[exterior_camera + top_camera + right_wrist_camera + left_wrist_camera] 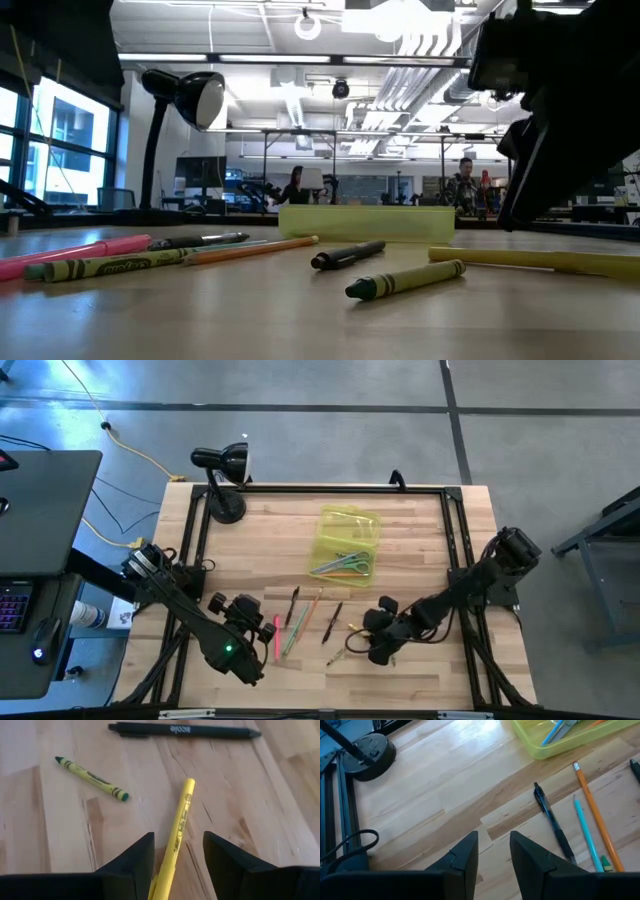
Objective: Pick & place school supplies into a supply box
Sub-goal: Put the yellow pen into the yellow supply box
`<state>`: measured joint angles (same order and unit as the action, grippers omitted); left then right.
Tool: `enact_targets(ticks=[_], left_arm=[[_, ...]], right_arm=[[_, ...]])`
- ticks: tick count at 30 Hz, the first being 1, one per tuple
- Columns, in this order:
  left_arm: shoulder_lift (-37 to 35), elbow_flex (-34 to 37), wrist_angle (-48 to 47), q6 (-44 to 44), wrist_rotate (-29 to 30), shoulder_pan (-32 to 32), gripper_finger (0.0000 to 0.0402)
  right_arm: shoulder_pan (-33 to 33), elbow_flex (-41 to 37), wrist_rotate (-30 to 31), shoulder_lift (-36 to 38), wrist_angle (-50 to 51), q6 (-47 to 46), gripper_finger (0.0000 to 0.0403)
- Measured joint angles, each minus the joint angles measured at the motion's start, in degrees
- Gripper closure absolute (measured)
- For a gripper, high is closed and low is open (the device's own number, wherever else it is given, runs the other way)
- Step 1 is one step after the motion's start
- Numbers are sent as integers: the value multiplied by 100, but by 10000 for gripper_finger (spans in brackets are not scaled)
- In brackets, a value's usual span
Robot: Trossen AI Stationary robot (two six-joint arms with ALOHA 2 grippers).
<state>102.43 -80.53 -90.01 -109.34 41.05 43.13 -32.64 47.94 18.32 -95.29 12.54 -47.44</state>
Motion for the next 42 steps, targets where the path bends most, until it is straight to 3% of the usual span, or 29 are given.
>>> enact_targets(ticks=[13,18,25,29,37,42], left_arm=[[4,2,-1,107,1,0,259],[4,2,-1,98,3,0,259],[4,2,3,63,1,0,259],[4,2,4,61,-44,0,259],[4,2,3,-44,-84,0,259],[4,2,3,-46,-86,0,259]], right_arm=[[6,0,39,-60,217,-365,258],[-2,0,-334,-331,6,-357,258],[-18,20,-22,-598,-31,-367,261],[-28,15,99,-609,-16,-356,286],[-290,2,296,-627,-173,267,387],[-240,-3,488,-565,-150,133,385]])
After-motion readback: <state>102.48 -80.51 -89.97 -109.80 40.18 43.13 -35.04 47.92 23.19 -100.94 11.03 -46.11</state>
